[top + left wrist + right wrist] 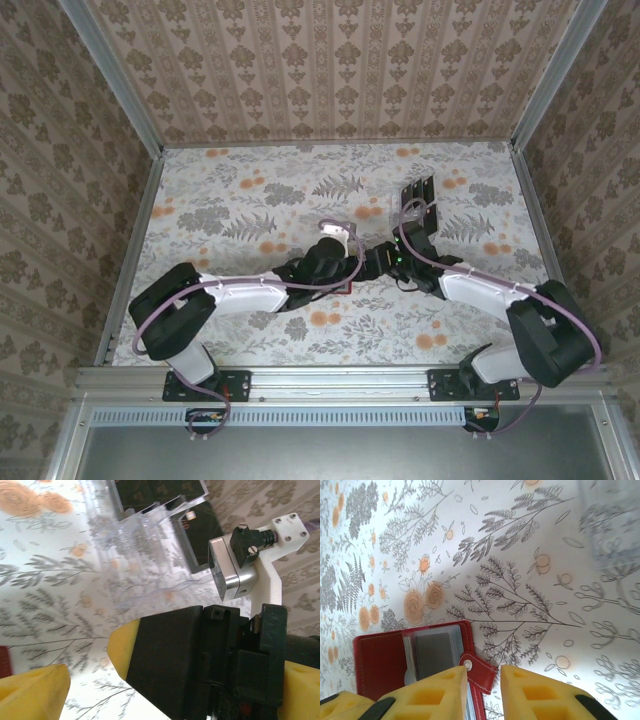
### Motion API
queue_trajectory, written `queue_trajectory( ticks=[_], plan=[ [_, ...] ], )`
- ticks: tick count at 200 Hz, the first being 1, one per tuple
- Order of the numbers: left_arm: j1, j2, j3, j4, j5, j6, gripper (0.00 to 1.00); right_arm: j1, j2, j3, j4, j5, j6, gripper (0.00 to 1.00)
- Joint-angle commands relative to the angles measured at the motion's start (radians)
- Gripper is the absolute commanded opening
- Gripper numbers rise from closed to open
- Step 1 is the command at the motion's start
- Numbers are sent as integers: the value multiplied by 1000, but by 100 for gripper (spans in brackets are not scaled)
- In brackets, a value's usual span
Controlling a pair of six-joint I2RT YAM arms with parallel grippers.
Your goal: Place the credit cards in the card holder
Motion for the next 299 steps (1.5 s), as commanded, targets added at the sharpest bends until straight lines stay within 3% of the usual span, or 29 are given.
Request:
queue_trajectory(
  ticks=[1,43,79,110,147,171,190,211,299],
  plan=[
    [15,61,-58,-109,-113,-25,100,-30,-92,-15,-83,58,-14,26],
    [21,85,-63,-68,-73,30,100,-37,-177,-22,-143,86,-12,27],
    [53,-45,-20,-119,-12,126,100,-37,-206,-37,-162,80,-12,29],
    [109,-218,5,-379,-108,187,100,-24,-194,-46,-156,61,-18,32],
    [287,-376,-104,-605,-193,158,100,27,-126,-42,-112,60,-10,32],
    [417,-385,-201,-541,-69,164,100,63,-45,-28,-56,61,-5,32],
    [456,-319,-211,-476,51,185,100,88,43,-5,-11,50,-1,32],
    [445,-251,-210,-383,130,183,100,116,127,30,14,43,-2,32],
    [326,-173,-189,-183,188,102,100,141,279,82,91,-2,22,28]
  ],
)
